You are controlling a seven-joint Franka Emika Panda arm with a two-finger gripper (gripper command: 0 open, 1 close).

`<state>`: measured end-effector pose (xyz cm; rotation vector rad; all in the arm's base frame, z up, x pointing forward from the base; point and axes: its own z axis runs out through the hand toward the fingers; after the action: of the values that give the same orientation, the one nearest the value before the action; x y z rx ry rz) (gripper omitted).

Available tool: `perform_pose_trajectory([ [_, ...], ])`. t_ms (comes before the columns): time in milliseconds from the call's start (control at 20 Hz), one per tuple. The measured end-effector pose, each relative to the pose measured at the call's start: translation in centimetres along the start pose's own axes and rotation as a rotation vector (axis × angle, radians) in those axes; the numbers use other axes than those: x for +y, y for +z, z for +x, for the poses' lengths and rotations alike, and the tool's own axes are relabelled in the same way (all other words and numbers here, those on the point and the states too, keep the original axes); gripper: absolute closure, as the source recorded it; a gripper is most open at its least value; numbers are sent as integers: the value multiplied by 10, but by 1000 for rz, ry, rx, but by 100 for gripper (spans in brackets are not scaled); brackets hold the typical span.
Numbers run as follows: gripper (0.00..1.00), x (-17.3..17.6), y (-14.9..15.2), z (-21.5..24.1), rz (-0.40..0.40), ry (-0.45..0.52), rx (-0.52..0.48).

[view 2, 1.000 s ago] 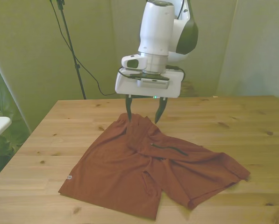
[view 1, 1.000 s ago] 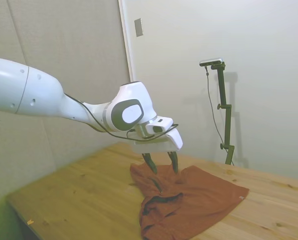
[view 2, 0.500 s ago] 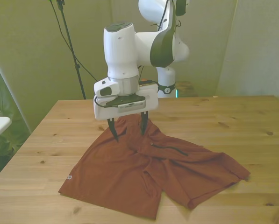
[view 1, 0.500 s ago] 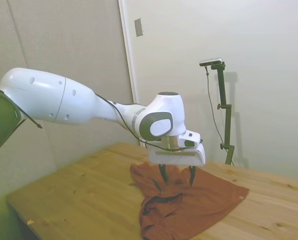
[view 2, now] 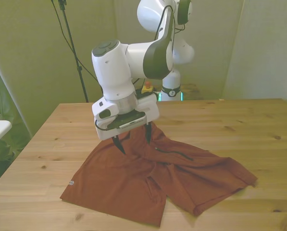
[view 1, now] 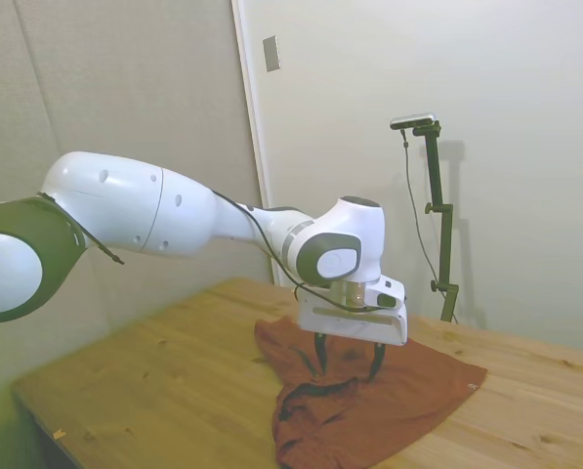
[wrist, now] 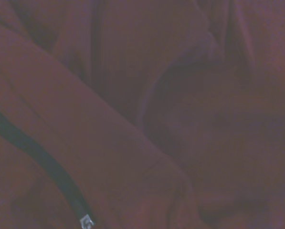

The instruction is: Unfold the shorts

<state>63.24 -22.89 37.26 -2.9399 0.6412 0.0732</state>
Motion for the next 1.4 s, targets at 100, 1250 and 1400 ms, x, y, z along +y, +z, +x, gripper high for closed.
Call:
perform_pose_trajectory([
  [100,100,-3,5,0,1,-5,-8],
  [1250,100,-13,14,-7,-5,-8,-61],
  [1400,100,-22,-6,-16,-17,-13,-51],
])
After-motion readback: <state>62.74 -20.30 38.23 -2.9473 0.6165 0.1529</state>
